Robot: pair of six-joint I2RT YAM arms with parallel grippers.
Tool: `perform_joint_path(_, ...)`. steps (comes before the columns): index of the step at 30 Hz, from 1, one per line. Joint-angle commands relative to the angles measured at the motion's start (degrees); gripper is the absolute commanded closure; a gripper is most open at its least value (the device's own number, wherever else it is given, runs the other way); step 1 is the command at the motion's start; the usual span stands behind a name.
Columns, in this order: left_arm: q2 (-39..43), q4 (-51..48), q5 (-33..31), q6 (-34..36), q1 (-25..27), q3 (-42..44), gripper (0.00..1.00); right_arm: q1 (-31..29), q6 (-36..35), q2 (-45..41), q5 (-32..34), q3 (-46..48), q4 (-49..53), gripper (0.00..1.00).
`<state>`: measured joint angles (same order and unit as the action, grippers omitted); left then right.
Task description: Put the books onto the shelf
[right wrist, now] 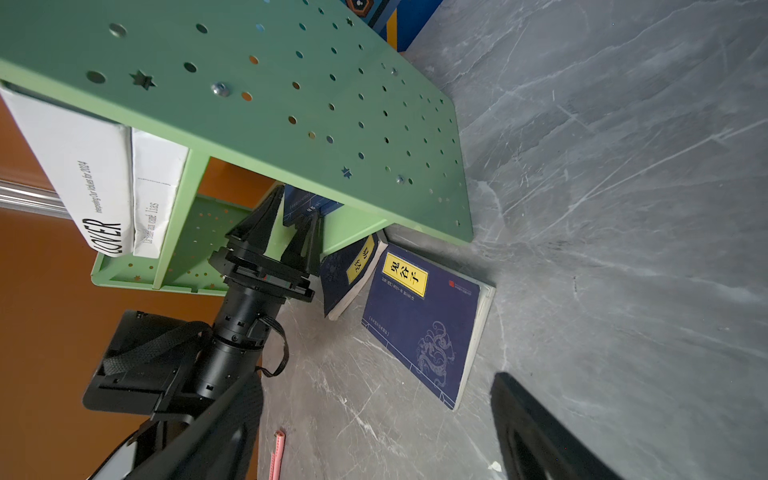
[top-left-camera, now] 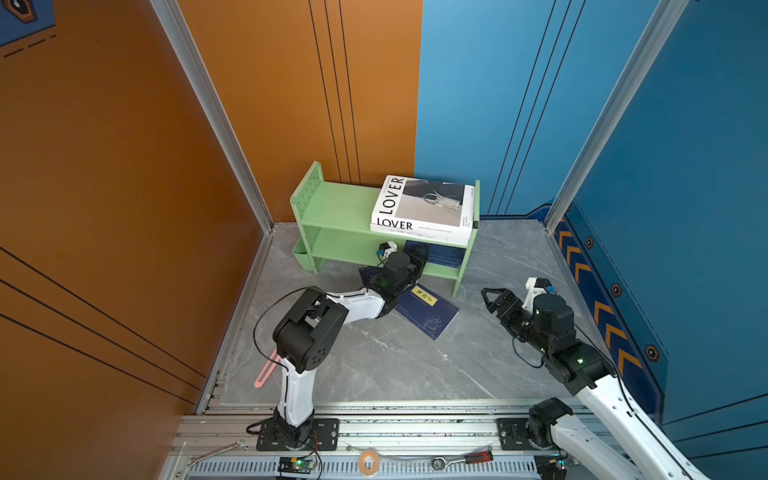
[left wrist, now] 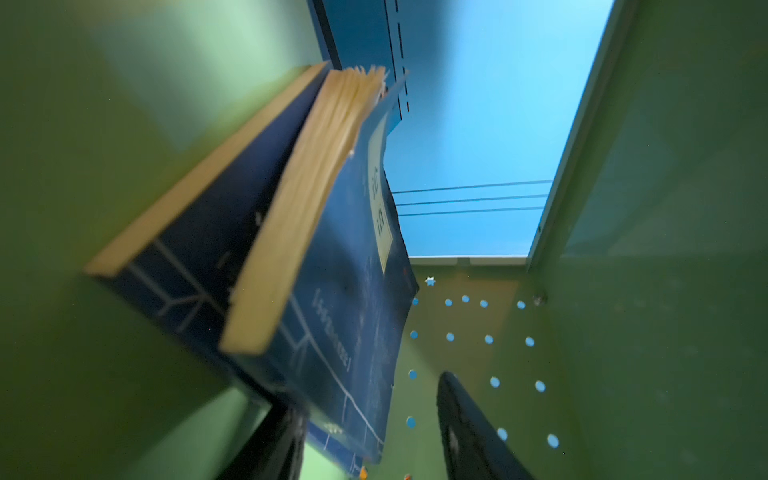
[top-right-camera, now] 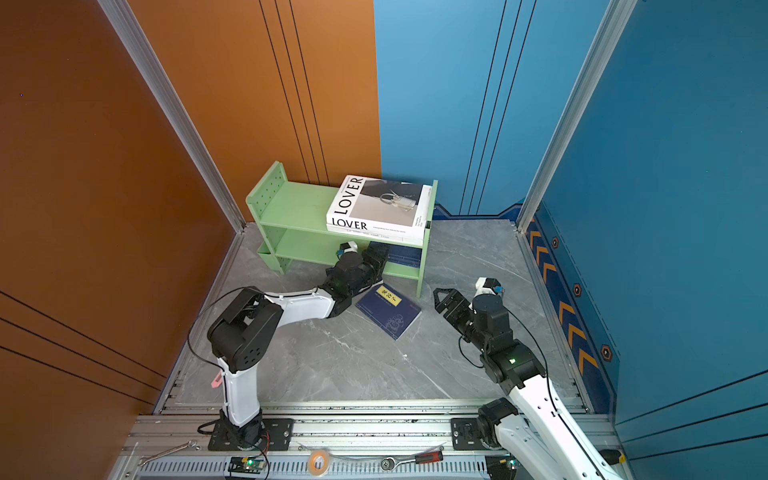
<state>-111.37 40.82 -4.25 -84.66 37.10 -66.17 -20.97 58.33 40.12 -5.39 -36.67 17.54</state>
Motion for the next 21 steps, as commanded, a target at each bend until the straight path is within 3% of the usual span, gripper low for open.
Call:
perform_joint_path(1, 3.3, -5.4, 1.2, 2.0, -0.1, 0.1, 0.44, 0.4, 0.3, -0.3, -0.8, 0.8, -1.5, 0.12)
perform_joint_path(5, 5.8, -9.1, 2.2, 2.4, -0.9, 0.6, 0.35, 0.5, 0.6, -0.9, -0.8, 1.5, -1.9, 0.12)
perform_joint_path(21, 16.8, -20.1, 7.7, 12.1, -4.9, 5.7, 0.26, 0.8, 1.1, -1.7, -0.7, 2.9, -2.9, 0.12)
